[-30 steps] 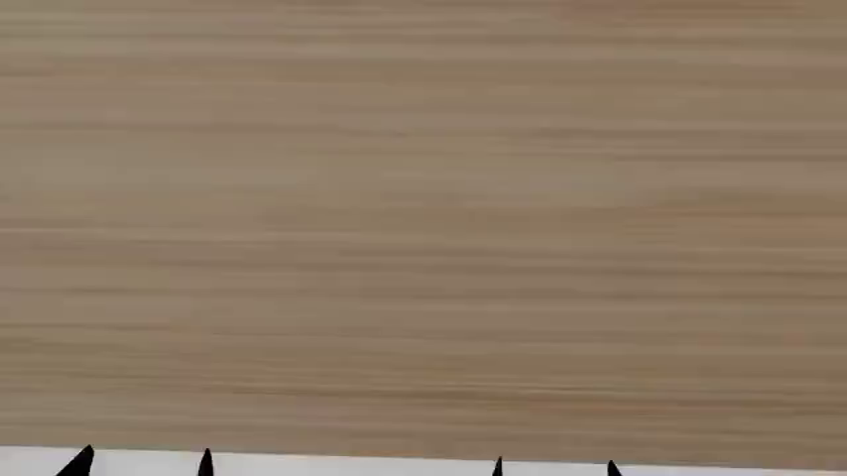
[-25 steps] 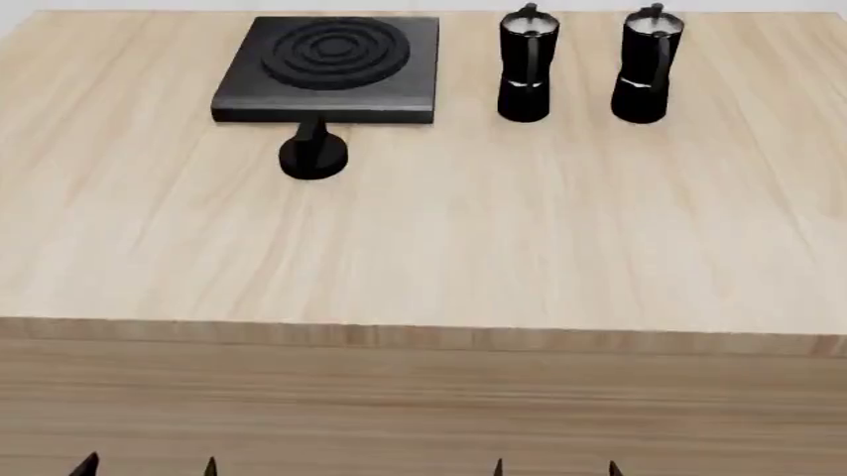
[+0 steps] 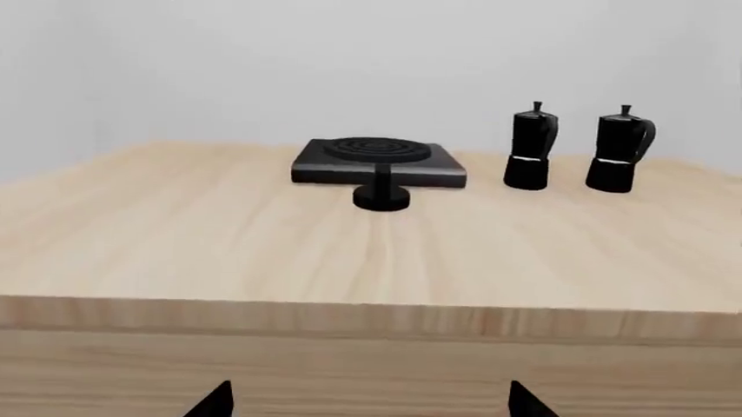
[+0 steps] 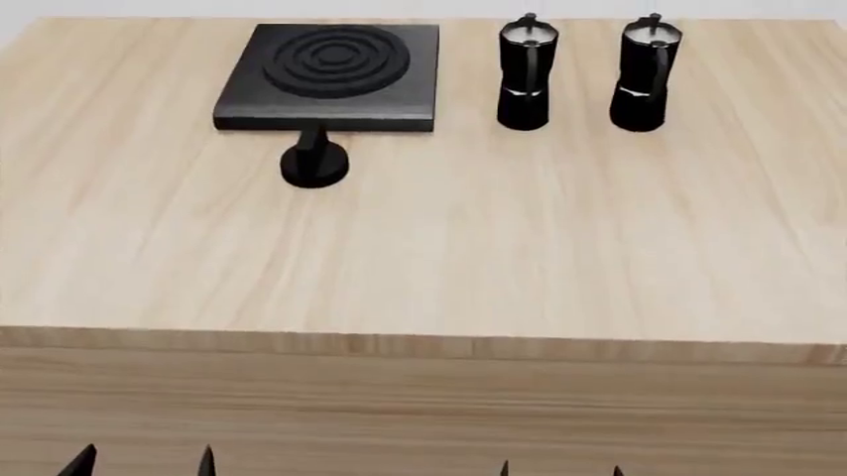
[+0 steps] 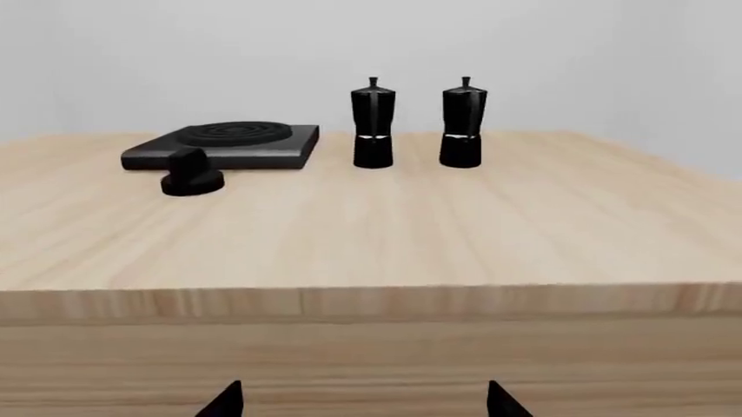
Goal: Put the right moka pot on the stove.
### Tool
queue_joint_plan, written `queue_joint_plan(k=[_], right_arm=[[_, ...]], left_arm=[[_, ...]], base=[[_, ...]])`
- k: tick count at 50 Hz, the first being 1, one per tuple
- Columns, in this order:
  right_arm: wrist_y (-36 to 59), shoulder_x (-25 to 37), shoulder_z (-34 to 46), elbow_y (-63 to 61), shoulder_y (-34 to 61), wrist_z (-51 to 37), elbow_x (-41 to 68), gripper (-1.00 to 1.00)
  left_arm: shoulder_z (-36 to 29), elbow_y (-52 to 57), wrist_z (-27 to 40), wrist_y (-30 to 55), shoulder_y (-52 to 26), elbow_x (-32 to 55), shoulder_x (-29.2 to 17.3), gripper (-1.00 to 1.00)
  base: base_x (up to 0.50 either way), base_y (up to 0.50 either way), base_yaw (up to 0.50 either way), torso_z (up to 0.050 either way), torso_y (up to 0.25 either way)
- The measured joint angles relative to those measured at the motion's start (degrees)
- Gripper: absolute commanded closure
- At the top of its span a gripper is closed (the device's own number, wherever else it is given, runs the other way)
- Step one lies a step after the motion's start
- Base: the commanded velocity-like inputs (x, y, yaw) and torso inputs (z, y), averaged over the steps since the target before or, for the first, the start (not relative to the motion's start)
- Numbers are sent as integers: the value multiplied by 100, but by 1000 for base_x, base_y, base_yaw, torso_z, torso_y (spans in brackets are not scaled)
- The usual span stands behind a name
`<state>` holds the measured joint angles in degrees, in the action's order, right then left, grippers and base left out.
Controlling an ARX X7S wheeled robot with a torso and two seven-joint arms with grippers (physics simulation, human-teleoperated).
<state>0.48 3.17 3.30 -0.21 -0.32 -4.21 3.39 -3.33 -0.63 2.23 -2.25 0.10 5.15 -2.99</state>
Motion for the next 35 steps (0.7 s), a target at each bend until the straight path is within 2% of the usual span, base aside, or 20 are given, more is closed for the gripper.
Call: queue_joint_plan(k=[18, 35], right_arm=[[-59, 113, 180, 207, 89, -212, 83, -100], [-61, 215, 306, 284, 147, -366, 183, -100]], left_arm=[[-151, 0, 144, -98, 5, 183, -144, -100], [-267, 9, 274, -167, 7, 310, -250, -100]], base=[[0, 0, 0, 36, 11], [0, 0, 0, 47, 59]])
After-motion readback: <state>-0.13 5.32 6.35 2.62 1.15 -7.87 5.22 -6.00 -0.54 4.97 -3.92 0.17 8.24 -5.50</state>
